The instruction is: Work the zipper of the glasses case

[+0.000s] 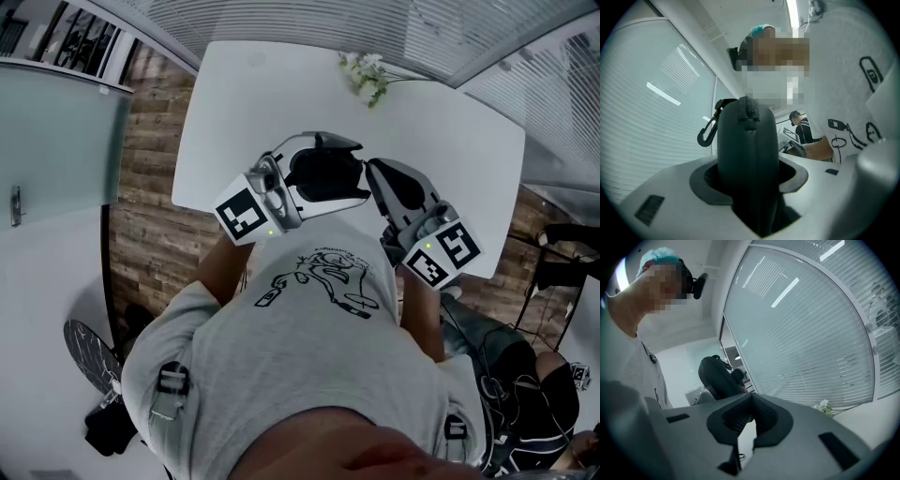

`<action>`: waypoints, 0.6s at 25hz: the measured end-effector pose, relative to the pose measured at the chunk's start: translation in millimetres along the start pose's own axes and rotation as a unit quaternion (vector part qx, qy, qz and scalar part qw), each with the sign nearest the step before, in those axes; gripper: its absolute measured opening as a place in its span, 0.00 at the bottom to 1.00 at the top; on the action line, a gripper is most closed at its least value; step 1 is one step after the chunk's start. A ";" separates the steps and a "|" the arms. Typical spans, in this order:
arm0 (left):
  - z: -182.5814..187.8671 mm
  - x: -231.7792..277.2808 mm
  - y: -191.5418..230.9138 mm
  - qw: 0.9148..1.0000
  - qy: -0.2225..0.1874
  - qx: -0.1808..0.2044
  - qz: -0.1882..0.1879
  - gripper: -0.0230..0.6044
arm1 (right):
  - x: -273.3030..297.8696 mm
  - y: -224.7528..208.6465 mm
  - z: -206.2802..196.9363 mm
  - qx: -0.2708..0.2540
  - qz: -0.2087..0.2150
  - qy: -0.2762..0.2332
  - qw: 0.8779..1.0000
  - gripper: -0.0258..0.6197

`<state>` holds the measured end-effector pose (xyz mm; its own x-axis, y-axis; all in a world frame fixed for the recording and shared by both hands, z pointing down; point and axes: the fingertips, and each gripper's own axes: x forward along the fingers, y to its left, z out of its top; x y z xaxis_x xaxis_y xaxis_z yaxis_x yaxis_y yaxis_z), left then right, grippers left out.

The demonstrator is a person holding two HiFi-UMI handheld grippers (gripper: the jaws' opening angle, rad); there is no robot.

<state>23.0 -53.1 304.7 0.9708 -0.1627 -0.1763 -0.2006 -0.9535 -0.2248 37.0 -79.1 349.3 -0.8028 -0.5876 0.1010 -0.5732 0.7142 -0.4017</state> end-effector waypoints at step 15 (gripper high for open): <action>21.0 -3.8 8.8 0.999 -0.044 -0.025 0.007 0.43 | 8.8 -2.9 -13.6 0.014 0.010 0.017 1.000 0.05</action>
<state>14.8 -55.6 283.3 0.9521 -0.1546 -0.2637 -0.2047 -0.9632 -0.1744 29.4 -81.1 363.7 -0.8189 -0.5605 0.1234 -0.5533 0.7140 -0.4291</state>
